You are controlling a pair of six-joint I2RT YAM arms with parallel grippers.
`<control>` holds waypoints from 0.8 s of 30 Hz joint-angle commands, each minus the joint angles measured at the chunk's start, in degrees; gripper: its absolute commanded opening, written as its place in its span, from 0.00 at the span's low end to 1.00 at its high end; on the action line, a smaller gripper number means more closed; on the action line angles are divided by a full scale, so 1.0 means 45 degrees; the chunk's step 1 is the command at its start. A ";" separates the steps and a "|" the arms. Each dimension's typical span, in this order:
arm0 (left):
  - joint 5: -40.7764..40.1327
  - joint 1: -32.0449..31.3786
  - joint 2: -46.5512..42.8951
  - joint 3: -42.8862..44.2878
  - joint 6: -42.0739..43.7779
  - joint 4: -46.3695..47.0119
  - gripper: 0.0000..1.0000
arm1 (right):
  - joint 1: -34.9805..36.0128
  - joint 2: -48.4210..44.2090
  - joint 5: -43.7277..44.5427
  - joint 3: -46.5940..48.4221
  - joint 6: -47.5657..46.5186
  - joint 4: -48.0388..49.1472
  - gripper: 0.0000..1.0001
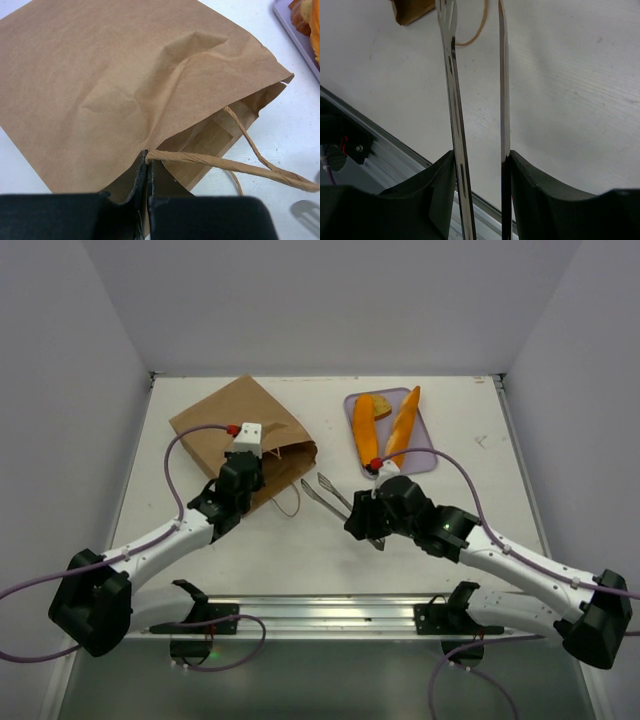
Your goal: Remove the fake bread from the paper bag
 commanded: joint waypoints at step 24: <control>-0.0047 0.0101 -0.0479 0.0241 -0.0162 -0.0008 0.00 | 0.1155 0.6473 -0.0574 0.2130 0.0208 0.6883 0.47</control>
